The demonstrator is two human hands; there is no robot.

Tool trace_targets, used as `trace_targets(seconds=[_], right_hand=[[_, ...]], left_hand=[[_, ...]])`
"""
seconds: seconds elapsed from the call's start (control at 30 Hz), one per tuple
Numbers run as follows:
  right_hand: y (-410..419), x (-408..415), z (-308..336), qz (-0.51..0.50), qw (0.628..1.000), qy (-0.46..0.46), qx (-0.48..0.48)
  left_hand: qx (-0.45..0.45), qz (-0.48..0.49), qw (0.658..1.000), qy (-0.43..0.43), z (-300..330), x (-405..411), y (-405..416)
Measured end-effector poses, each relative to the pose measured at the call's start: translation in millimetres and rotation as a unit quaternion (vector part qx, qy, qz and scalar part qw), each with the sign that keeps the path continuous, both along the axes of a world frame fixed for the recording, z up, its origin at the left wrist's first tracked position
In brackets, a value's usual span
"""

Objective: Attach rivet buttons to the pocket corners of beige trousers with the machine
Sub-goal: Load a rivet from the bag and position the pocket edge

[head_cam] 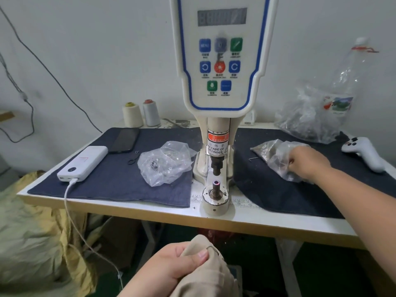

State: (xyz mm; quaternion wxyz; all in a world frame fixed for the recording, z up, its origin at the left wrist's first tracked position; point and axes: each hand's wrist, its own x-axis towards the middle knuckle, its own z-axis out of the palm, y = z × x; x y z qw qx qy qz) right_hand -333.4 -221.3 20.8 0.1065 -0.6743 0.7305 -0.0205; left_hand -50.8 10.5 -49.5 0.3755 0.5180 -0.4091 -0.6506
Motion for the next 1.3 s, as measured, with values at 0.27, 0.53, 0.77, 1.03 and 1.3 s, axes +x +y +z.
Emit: trace_targets(seconds=[0.27, 0.53, 0.77, 1.03, 1.3], right_hand=[[-11.7, -9.2, -23.8, -0.014, 0.997, 0.007, -0.077], [-9.5, -20.1, -39.9, 0.032, 0.990, 0.029, -0.136], [-6.8, -29.3, -47.8, 0.032, 0.981, -0.019, -0.192], [-6.0, -33.1, -34.2, 0.028, 0.979, -0.064, -0.190], [11.7, -44.9, -32.4, 0.060, 0.965, -0.110, -0.233]], left_hand=[[0.003, -0.013, 1.000, -0.016, -4.1, -1.7, -3.0], [0.013, 0.013, 1.000, -0.010, -5.5, -3.6, 2.2], [0.023, 0.005, 0.999, 0.025, -7.0, -3.9, -0.3], [0.034, -0.002, 0.999, 0.021, -9.8, -1.1, 1.9], [0.035, -0.009, 0.999, 0.023, -10.2, -5.5, 3.3]])
